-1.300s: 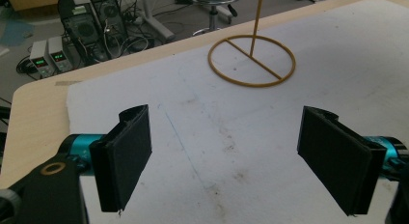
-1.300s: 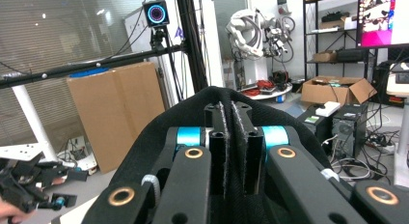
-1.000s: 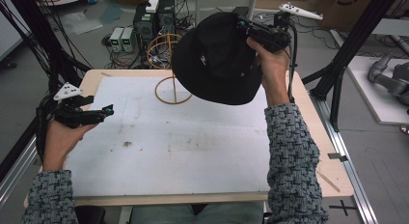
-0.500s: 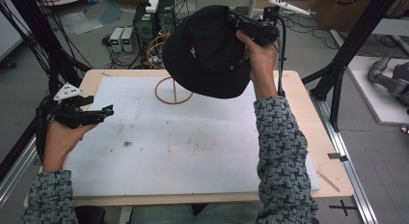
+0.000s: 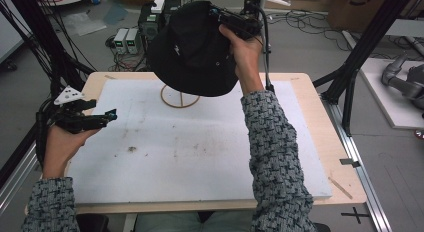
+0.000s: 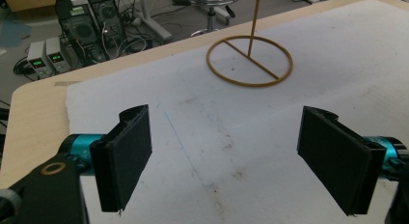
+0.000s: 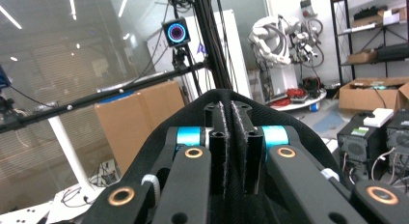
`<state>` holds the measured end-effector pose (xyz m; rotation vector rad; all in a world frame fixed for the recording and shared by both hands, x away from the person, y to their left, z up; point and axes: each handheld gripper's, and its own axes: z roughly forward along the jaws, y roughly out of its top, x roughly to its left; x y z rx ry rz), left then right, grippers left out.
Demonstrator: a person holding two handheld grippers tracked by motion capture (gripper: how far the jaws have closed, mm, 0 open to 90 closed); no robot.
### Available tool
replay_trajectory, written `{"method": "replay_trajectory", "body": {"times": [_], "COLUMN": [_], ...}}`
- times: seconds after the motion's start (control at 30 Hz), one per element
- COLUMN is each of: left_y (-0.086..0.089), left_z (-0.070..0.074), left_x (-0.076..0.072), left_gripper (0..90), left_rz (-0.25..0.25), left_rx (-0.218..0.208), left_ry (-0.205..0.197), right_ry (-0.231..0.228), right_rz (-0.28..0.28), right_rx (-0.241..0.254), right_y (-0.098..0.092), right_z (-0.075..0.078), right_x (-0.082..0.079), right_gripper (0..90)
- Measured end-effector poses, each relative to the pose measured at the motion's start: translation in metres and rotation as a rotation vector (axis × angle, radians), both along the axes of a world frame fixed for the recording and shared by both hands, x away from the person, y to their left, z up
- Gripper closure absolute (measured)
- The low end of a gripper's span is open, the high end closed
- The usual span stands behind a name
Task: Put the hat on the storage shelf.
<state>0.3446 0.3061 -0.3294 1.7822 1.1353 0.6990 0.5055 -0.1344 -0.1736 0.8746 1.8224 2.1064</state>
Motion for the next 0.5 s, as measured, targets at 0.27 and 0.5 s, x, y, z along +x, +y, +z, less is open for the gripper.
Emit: {"method": "replay_trajectory", "body": {"times": [0.27,0.5], "left_y": [0.002,0.003], "left_z": [0.001,0.000], "left_x": [-0.002,-0.004], "left_gripper": [20.0,20.0], "left_rz": [-0.004,-0.006], "left_rx": [-0.002,-0.007], "left_ry": [-0.004,-0.004], "right_ry": [0.014,0.053], "right_rz": [-0.009,-0.028], "right_rx": [-0.023,-0.036], "right_y": [0.029,0.044], "right_z": [-0.008,-0.024], "right_x": [0.019,0.037], "right_gripper": [86.7,86.7]}}
